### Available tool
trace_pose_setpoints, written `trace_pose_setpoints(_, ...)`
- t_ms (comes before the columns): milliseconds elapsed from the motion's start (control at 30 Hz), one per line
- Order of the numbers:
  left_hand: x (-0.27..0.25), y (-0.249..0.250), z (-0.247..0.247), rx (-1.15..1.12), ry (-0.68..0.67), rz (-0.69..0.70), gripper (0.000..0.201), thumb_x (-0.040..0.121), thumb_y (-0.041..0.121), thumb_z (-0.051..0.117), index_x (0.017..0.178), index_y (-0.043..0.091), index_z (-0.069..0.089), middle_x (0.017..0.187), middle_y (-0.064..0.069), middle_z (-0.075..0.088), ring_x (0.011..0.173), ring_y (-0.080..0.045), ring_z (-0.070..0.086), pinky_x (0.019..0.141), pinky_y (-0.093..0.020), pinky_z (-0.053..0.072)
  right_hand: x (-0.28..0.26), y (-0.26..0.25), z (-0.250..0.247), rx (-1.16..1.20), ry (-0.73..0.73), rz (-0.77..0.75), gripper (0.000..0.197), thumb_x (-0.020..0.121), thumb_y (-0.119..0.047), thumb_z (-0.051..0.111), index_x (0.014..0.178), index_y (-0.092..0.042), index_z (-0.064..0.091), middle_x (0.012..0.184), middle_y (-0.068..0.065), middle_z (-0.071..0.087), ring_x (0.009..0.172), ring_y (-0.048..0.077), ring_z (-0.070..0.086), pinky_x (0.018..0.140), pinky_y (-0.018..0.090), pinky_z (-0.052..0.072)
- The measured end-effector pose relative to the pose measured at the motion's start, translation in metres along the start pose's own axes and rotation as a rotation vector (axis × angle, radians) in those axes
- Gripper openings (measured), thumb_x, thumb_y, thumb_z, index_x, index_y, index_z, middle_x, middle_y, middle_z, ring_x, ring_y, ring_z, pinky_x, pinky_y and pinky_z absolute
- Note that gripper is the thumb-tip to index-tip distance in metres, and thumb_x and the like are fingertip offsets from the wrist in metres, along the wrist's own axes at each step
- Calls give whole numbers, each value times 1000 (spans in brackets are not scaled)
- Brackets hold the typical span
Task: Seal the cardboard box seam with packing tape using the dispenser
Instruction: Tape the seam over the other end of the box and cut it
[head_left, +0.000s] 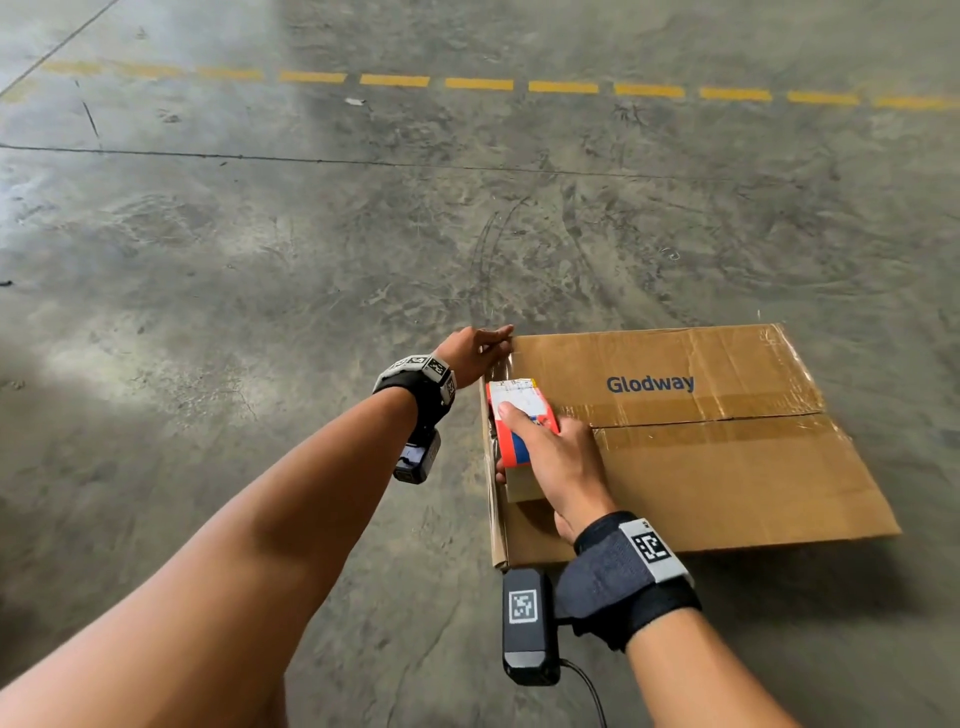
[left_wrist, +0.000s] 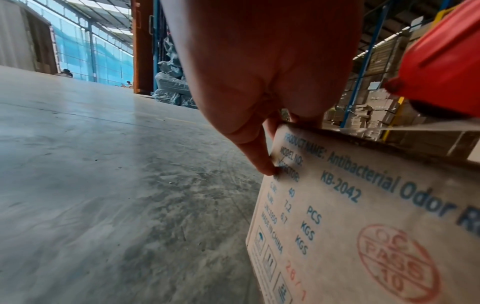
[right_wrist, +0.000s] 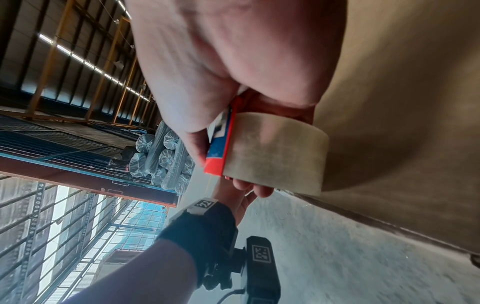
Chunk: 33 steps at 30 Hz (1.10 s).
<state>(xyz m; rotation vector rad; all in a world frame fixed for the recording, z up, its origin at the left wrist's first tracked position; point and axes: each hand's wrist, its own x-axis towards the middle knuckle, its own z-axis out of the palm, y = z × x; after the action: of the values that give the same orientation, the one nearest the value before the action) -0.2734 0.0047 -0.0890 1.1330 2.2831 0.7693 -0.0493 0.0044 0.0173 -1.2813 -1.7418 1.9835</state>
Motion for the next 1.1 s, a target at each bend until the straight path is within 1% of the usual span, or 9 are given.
trace_pose_setpoints(33, 0, 0, 0, 1, 1, 1, 43, 103, 35, 50, 144, 22, 52, 140, -7, 60, 127, -24, 58, 106, -37, 46, -1, 0, 0, -2, 7, 1, 38, 76, -49, 77, 92, -14, 82, 88, 13, 83, 80, 38, 78, 76, 52, 66)
trace_pose_setpoints(133, 0, 0, 0, 23, 6, -3, 43, 103, 36, 49, 144, 24, 52, 142, -6, 58, 130, -24, 56, 107, -35, 44, -5, 0, -3, 56, -15, 41, 23, 92, -31, 76, 94, -9, 78, 88, 23, 79, 61, 26, 71, 53, 32, 60)
trace_pose_setpoints(200, 0, 0, 0, 31, 8, -6, 43, 103, 37, 48, 145, 24, 51, 142, -5, 57, 132, -25, 54, 107, -35, 43, -9, 4, -6, 37, -10, 56, 17, 95, -27, 74, 92, -11, 77, 84, 14, 79, 59, 18, 69, 49, 24, 55)
trace_pose_setpoints(333, -1, 1, 0, 33, 13, -4, 44, 104, 36, 47, 146, 23, 50, 143, -6, 56, 132, -24, 53, 107, -31, 42, -23, 9, -14, 70, -8, 101, 18, 95, -26, 73, 92, -9, 77, 77, 16, 75, 56, 22, 69, 49, 30, 59)
trace_pose_setpoints(467, -3, 4, -1, 28, 14, -35, 44, 104, 36, 48, 146, 24, 50, 143, -5, 56, 131, -22, 54, 103, -24, 40, -42, 13, -29, 109, -22, 146, 19, 98, -24, 70, 93, -6, 76, 71, 13, 72, 45, 10, 66, 42, 18, 50)
trace_pose_setpoints(567, -5, 8, -3, 37, 4, -48, 43, 104, 34, 48, 146, 23, 50, 144, -6, 56, 132, -23, 53, 103, -22, 38, -54, 16, -34, 109, -39, 174, 25, 97, -28, 71, 97, -4, 77, 72, 16, 74, 49, 17, 68, 45, 22, 53)
trace_pose_setpoints(733, -8, 16, -8, 3, -25, -90, 45, 103, 40, 48, 144, 24, 52, 146, -1, 53, 132, -21, 54, 109, -32, 43, -60, 22, -40, 119, -35, 192, 27, 96, -30, 73, 103, -4, 76, 71, 19, 74, 55, 25, 67, 54, 36, 61)
trace_pose_setpoints(933, -17, 20, -4, 39, -71, -160, 88, 80, 73, 61, 153, 30, 35, 151, -1, 48, 138, -23, 47, 116, -38, 36, -63, 23, -41, 108, -45, 197, 16, 97, -28, 72, 101, -12, 74, 93, 21, 79, 46, 5, 67, 42, 15, 49)
trace_pose_setpoints(1100, -19, 28, -4, 160, -106, -137, 96, 81, 71, 60, 158, 27, 22, 157, -4, 40, 144, -31, 37, 120, -43, 27, -61, 25, -40, 106, -45, 203, 22, 96, -31, 73, 105, -11, 75, 97, 25, 79, 49, 11, 69, 45, 23, 55)
